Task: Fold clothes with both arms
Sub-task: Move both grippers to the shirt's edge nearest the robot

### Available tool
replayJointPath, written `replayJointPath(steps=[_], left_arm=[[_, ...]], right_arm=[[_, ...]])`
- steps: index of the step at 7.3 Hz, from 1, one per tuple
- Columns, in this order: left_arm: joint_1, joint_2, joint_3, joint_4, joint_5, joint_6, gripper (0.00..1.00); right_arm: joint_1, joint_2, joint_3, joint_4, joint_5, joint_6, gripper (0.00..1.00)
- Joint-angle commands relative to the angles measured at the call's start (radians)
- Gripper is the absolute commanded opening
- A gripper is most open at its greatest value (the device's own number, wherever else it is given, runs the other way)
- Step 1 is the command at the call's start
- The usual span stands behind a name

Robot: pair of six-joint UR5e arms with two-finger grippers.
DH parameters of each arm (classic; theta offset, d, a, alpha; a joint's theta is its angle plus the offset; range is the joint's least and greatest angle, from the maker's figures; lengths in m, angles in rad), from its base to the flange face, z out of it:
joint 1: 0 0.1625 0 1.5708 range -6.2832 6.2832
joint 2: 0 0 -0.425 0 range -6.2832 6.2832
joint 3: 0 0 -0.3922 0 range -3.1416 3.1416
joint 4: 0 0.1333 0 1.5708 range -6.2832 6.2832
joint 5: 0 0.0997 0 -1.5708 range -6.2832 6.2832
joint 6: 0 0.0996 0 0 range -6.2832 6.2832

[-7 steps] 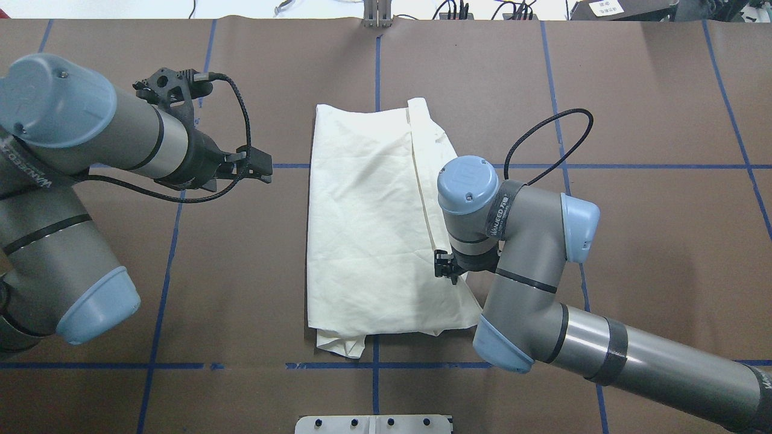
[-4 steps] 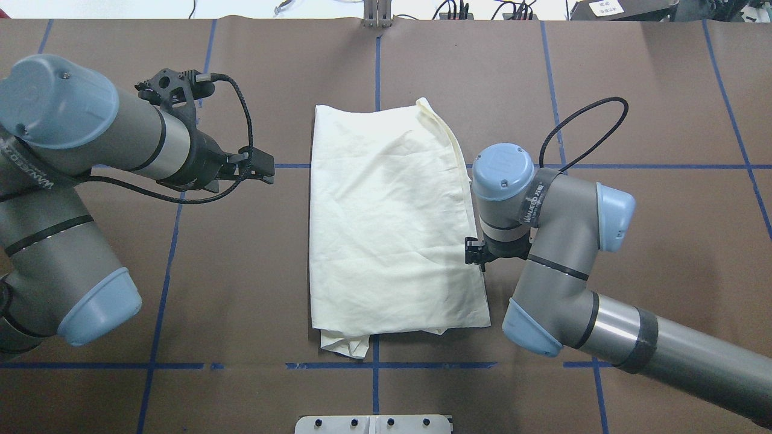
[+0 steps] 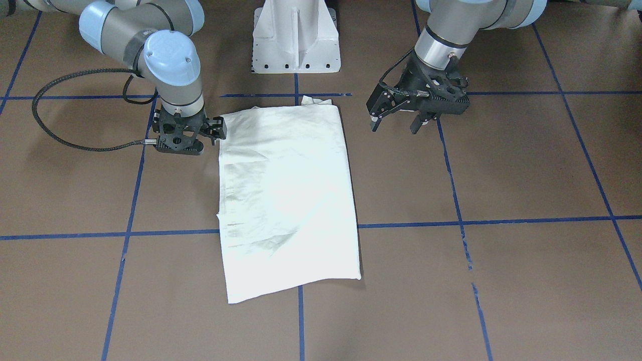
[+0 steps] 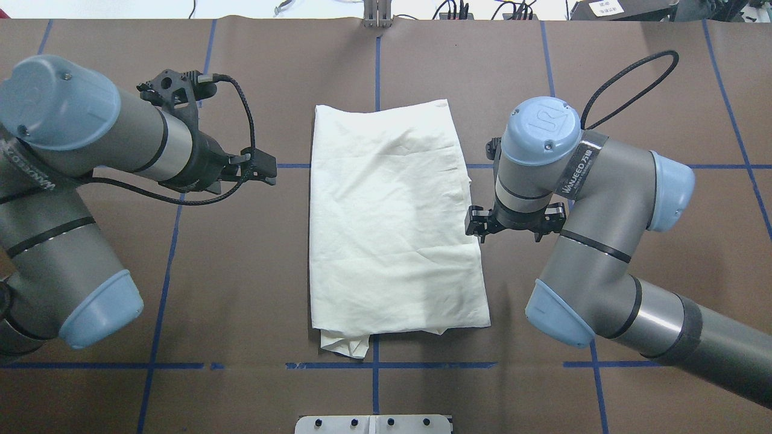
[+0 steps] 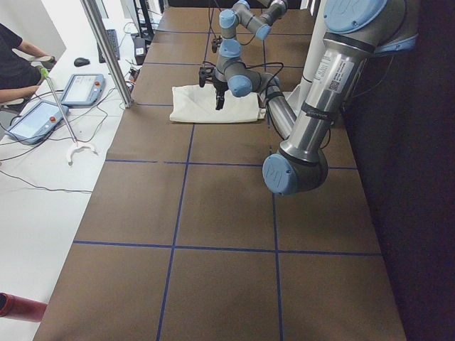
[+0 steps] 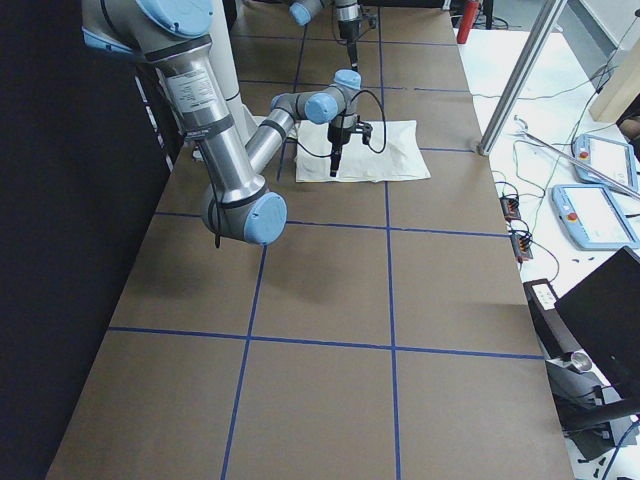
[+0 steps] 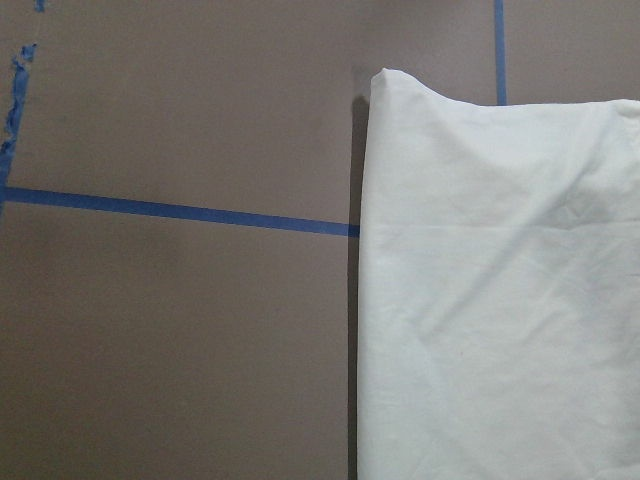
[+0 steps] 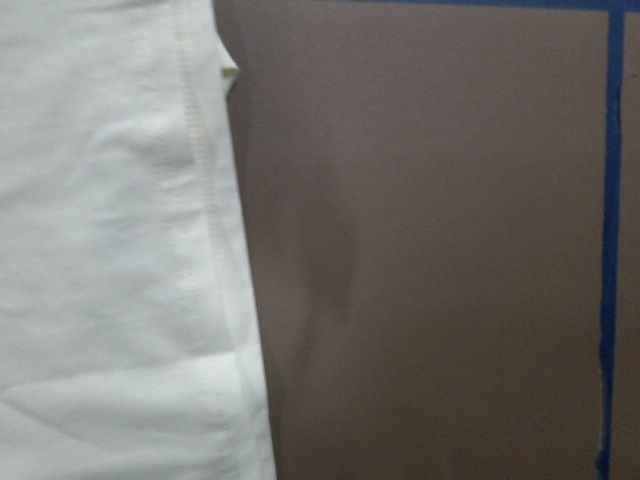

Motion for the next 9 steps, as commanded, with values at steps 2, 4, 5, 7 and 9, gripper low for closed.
replayJointPath(steps=[2, 4, 5, 7, 9], left_arm=[[0.262, -0.010, 0.006, 0.002, 0.021, -0.392, 1.00], [0.346, -0.032, 0.041, 0.011, 0.157, -0.536, 0.96], [0.346, -0.035, 0.087, 0.008, 0.161, -0.540, 0.94], [0.387, -0.079, 0.171, 0.011, 0.237, -0.545, 0.94], [0.414, -0.081, 0.175, 0.013, 0.241, -0.554, 0.89]], right_arm=[[-0.001, -0.010, 0.082, 0.131, -0.001, 0.027, 1.00], [-0.021, -0.012, 0.085, 0.200, -0.008, 0.076, 1.00], [-0.031, -0.013, 0.081, 0.218, -0.010, 0.076, 1.00], [-0.043, -0.015, 0.075, 0.244, -0.011, 0.102, 1.00], [-0.043, -0.015, 0.070, 0.245, -0.011, 0.102, 1.00]])
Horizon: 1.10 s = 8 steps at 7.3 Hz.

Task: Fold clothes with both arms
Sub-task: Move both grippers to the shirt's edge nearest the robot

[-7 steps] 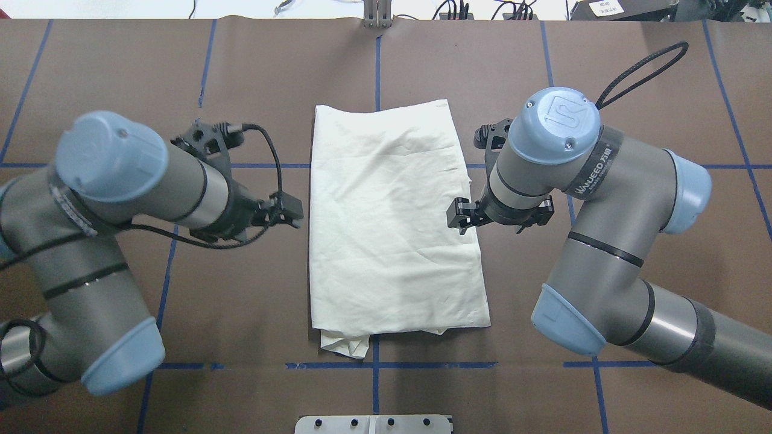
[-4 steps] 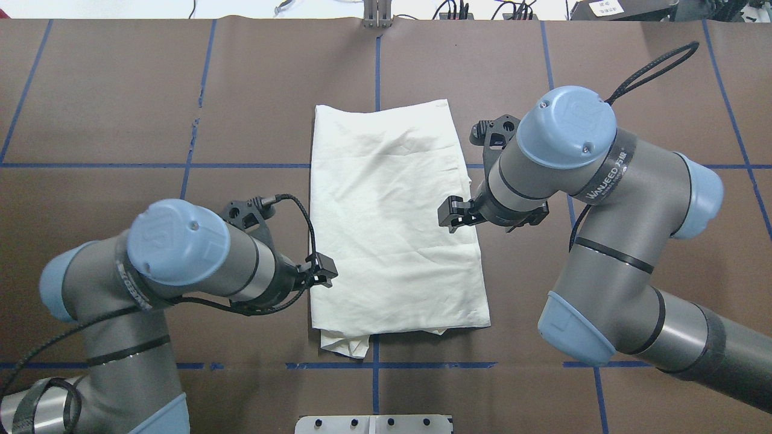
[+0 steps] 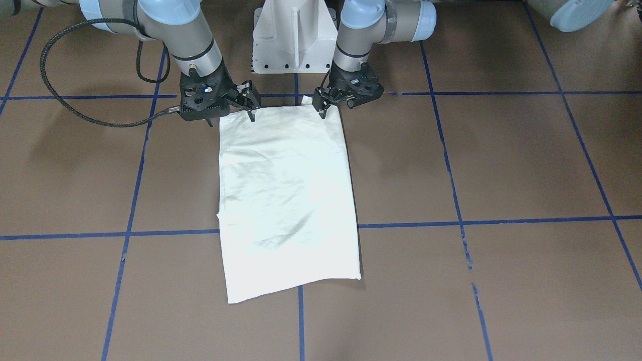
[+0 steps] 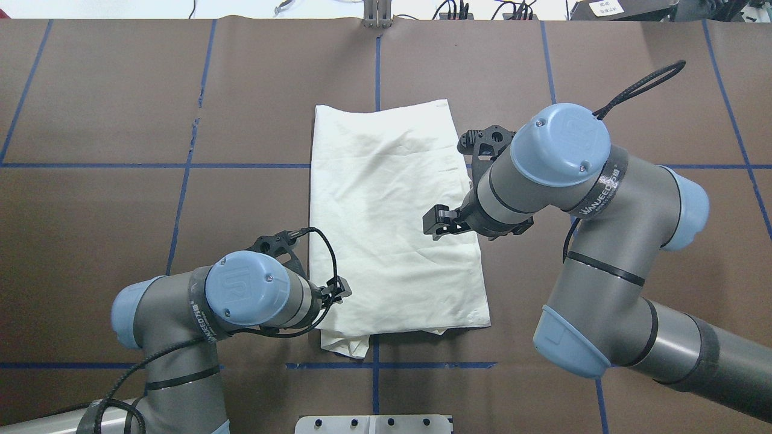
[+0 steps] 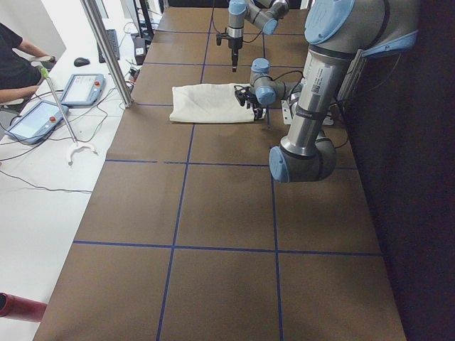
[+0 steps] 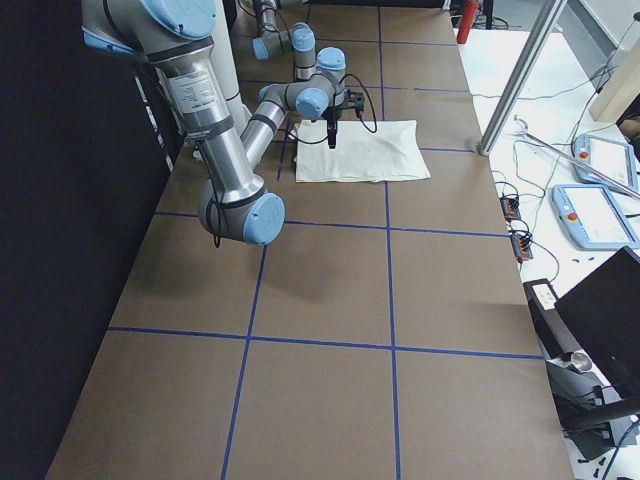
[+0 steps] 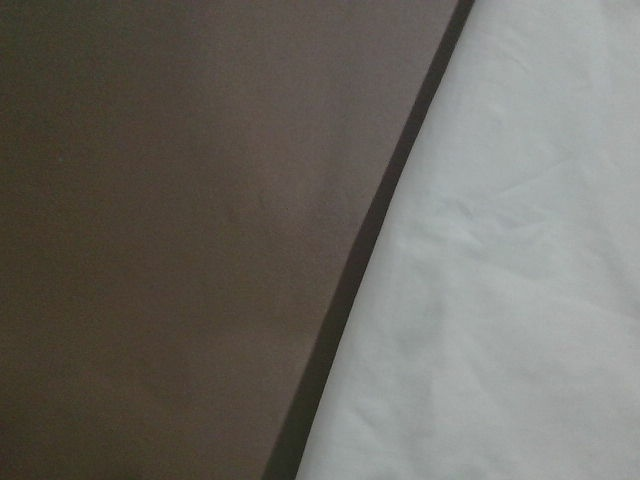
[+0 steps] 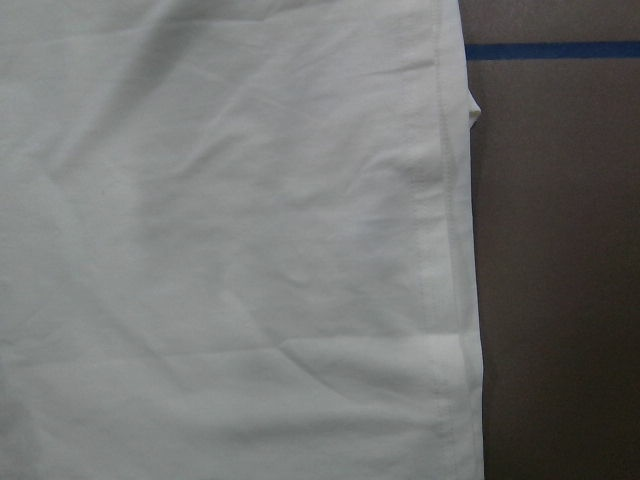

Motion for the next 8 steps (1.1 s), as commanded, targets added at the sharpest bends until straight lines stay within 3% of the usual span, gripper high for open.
replayJointPath(steps=[1, 5, 6, 8], left_arm=[[0.028, -0.004, 0.010, 0.002, 0.008, -0.007, 0.81], [0.028, -0.004, 0.012, 0.002, 0.003, -0.004, 0.44], [0.028, -0.002, 0.013, 0.002, 0.003, -0.004, 0.30], [0.028, -0.002, 0.013, 0.001, 0.003, 0.005, 0.26]], right_arm=[[0.000, 0.000, -0.001, 0.003, 0.000, 0.003, 1.00], [0.000, -0.003, 0.000, 0.003, 0.000, 0.004, 1.00], [0.000, -0.003, 0.002, 0.003, 0.000, 0.007, 1.00], [-0.001, -0.005, 0.003, 0.003, 0.000, 0.024, 1.00]])
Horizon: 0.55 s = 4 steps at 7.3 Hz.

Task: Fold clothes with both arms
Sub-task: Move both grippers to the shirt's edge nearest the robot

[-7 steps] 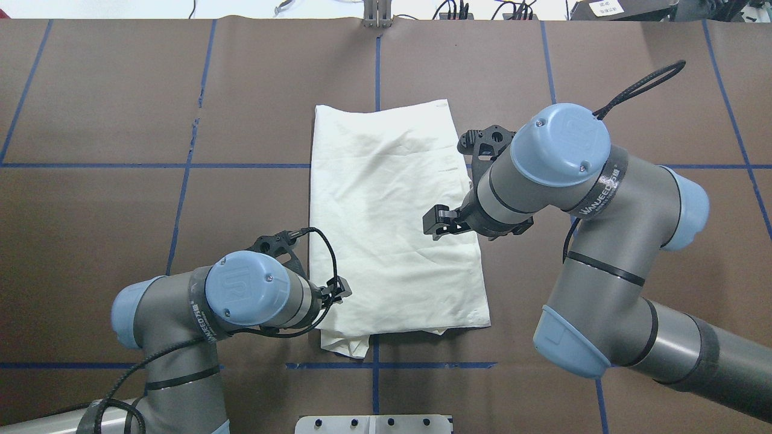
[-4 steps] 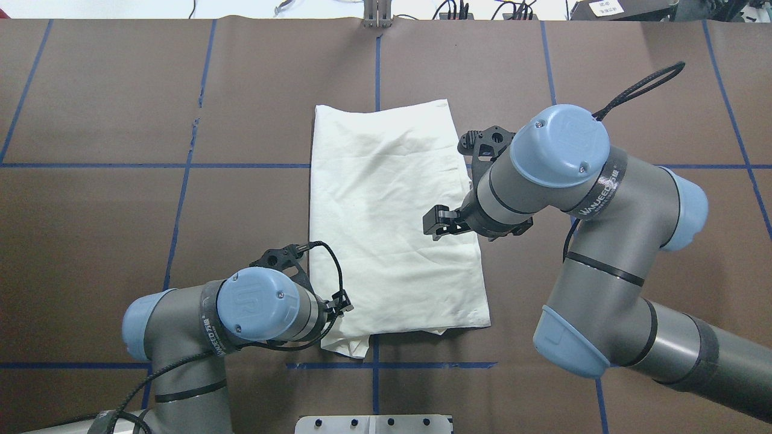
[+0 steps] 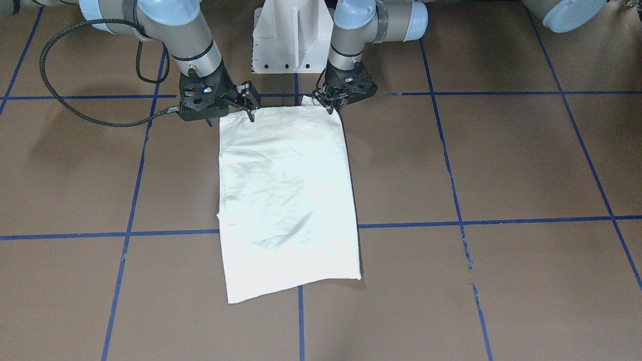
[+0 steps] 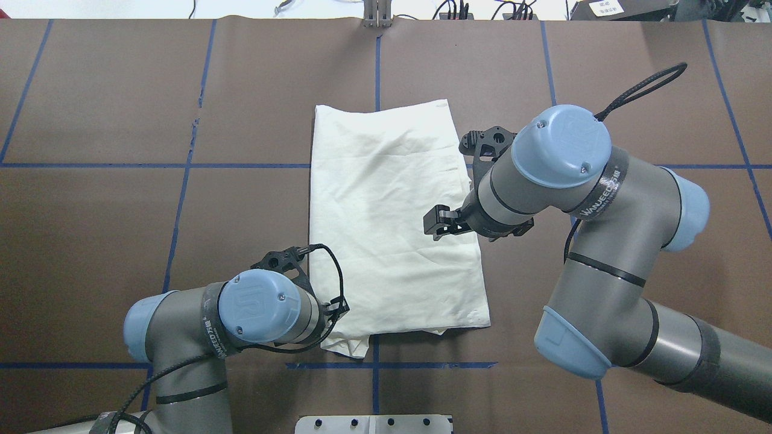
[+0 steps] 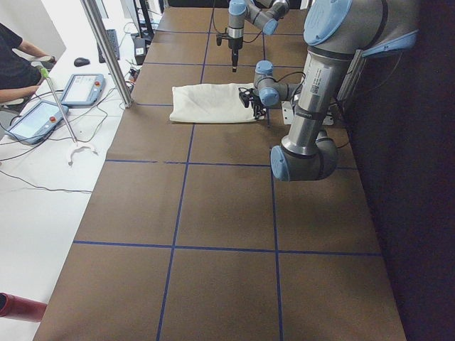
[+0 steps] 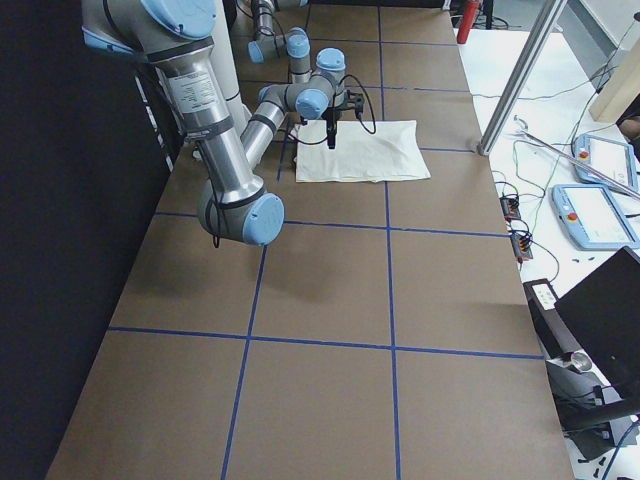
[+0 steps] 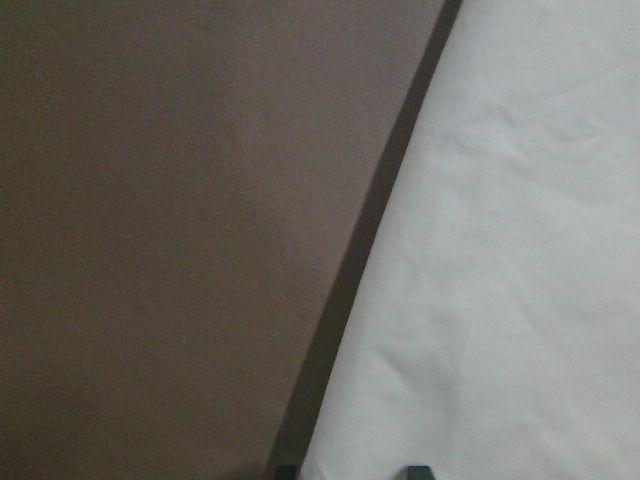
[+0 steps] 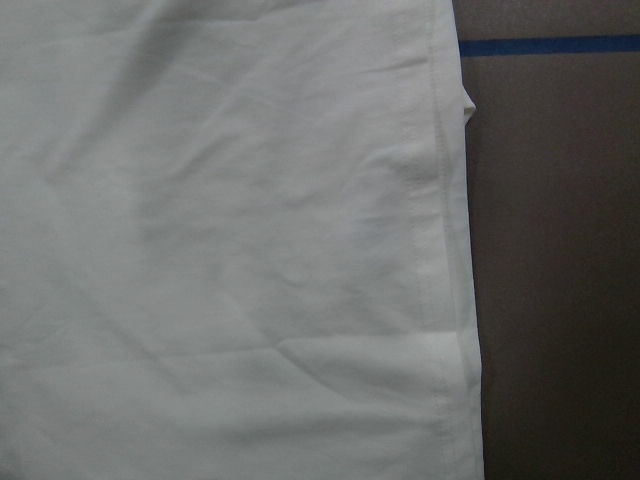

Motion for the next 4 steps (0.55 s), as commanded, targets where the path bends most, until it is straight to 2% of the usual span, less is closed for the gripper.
replayJointPath(steps=[1, 2, 4], left_arm=[[0.000, 0.002, 0.000, 0.002, 0.001, 0.005, 0.20], [-0.001, 0.010, -0.004, 0.002, 0.001, 0.005, 0.00], [-0.008, 0.037, -0.061, 0.026, -0.002, 0.018, 0.00]], right_arm=[[-0.001, -0.001, 0.001, 0.000, 0.000, 0.007, 1.00], [0.001, -0.001, 0.002, 0.000, 0.000, 0.010, 1.00], [-0.023, -0.001, 0.005, 0.021, 0.000, 0.104, 1.00]])
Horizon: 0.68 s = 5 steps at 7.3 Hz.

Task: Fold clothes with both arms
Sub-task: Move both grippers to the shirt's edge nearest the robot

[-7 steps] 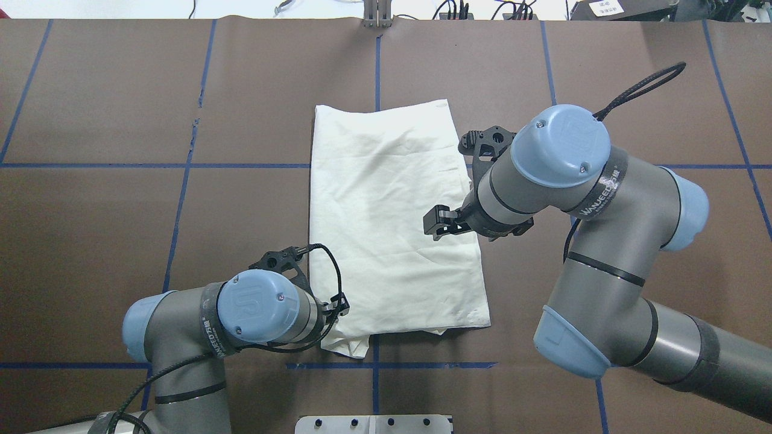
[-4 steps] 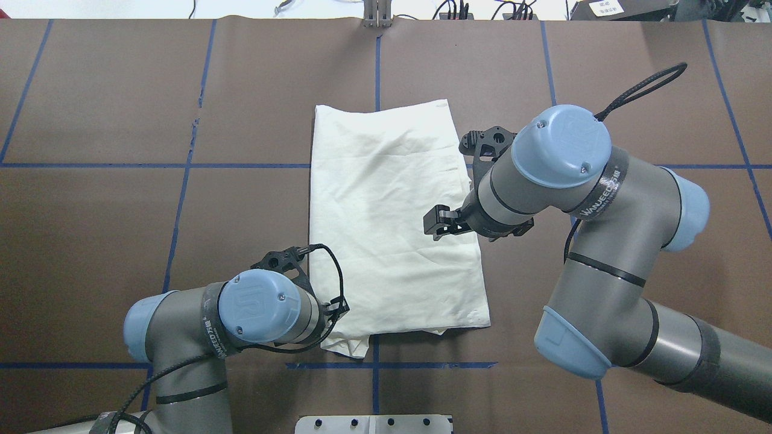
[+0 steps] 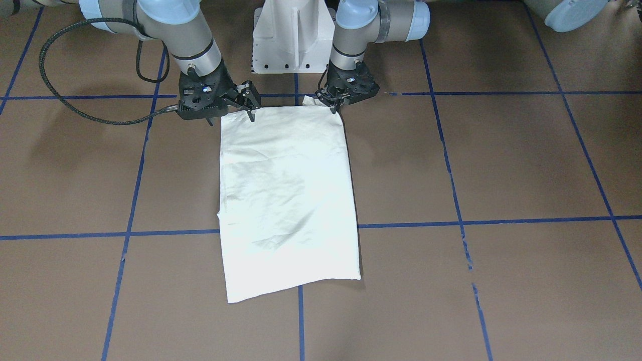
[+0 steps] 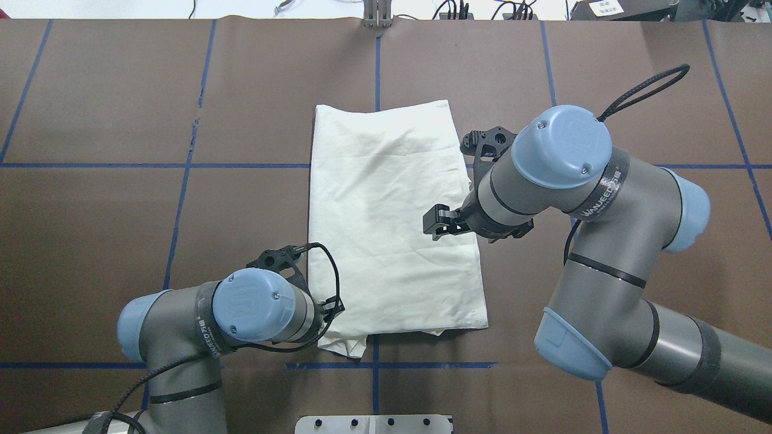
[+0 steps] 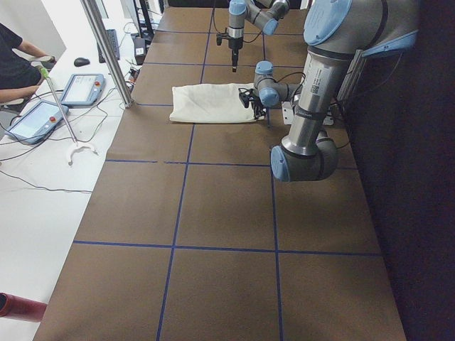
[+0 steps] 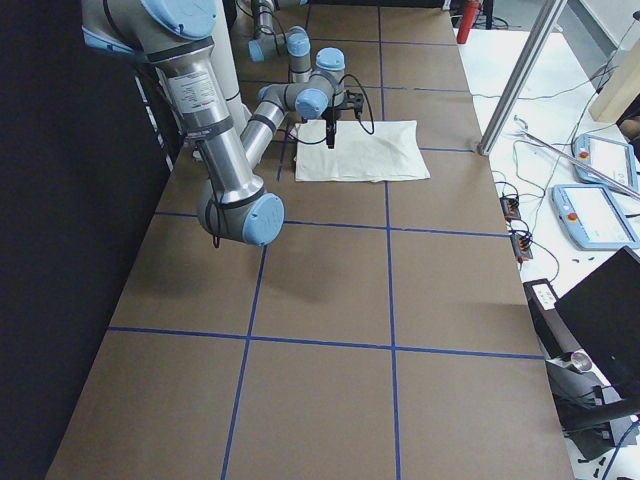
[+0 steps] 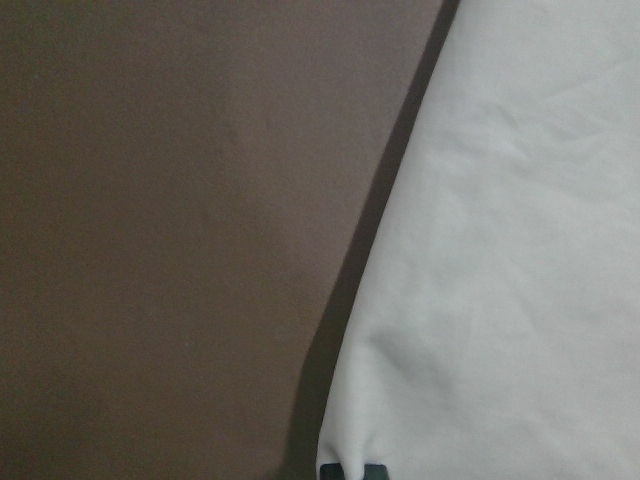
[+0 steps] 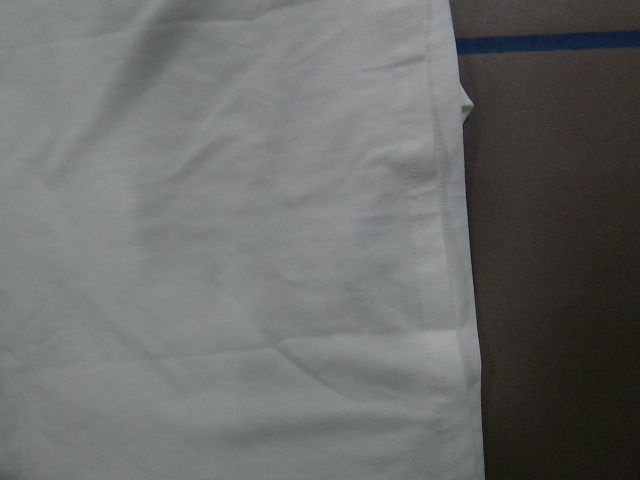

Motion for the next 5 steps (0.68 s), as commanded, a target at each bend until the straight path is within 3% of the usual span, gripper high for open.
replayJointPath(steps=[1, 5], left_arm=[[-0.002, 0.031, -0.079, 0.028, -0.002, 0.053, 0.00], [0.004, 0.022, -0.101, 0.028, -0.019, 0.061, 0.00]], right_arm=[[-0.063, 0.000, 0.001, 0.030, -0.017, 0.185, 1.00], [-0.301, 0.001, -0.015, 0.032, -0.270, 0.699, 1.00]])
